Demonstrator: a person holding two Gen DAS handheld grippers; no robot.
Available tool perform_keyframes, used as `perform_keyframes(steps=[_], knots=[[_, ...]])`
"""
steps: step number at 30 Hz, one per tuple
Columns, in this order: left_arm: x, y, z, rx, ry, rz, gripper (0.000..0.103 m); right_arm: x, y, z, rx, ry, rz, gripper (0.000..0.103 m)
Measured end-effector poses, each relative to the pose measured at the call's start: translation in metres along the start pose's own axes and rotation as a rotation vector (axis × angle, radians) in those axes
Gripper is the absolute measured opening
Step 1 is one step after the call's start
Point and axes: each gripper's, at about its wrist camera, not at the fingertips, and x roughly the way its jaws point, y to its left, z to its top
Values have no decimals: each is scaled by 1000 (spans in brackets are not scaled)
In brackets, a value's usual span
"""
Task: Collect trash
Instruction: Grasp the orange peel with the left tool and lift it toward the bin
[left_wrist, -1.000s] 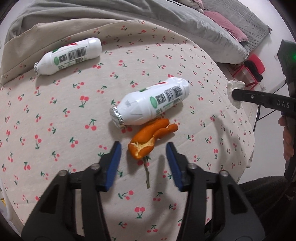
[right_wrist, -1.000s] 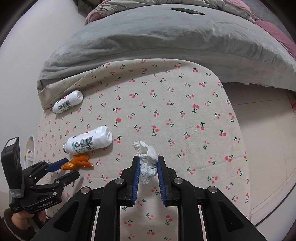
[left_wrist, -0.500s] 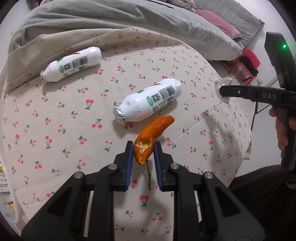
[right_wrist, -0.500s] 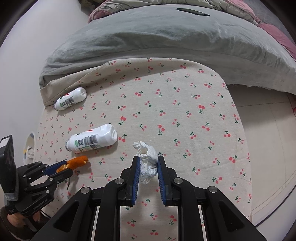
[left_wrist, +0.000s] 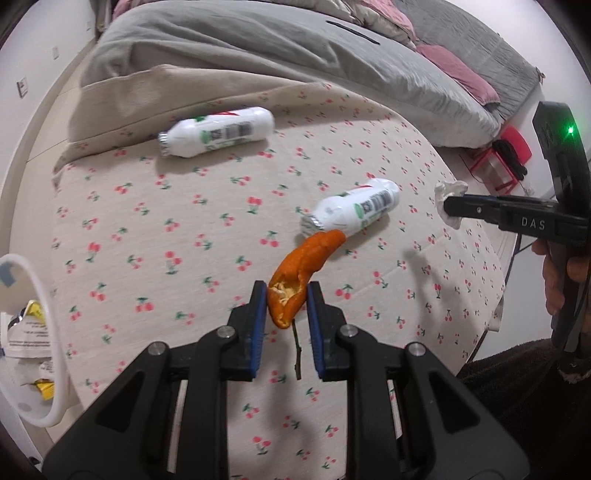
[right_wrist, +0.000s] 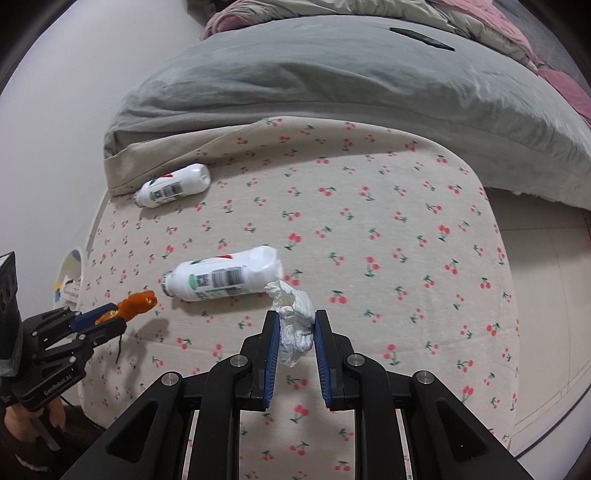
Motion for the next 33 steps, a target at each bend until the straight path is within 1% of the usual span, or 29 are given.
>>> perform_keyframes(steps=[6, 17, 26, 33], knots=[[-11, 18, -5, -40, -18, 23, 23, 3, 23, 7, -31, 0, 18, 19], [-33, 61, -17, -144, -56, 77, 23, 9, 74, 16, -109, -10, 56, 19], [-55, 104, -31, -255, -92, 123, 23, 18, 117, 20, -169, -8, 87, 19], [-77, 147, -48, -370, -136, 165, 23, 28, 156, 24, -222, -5, 117, 19]])
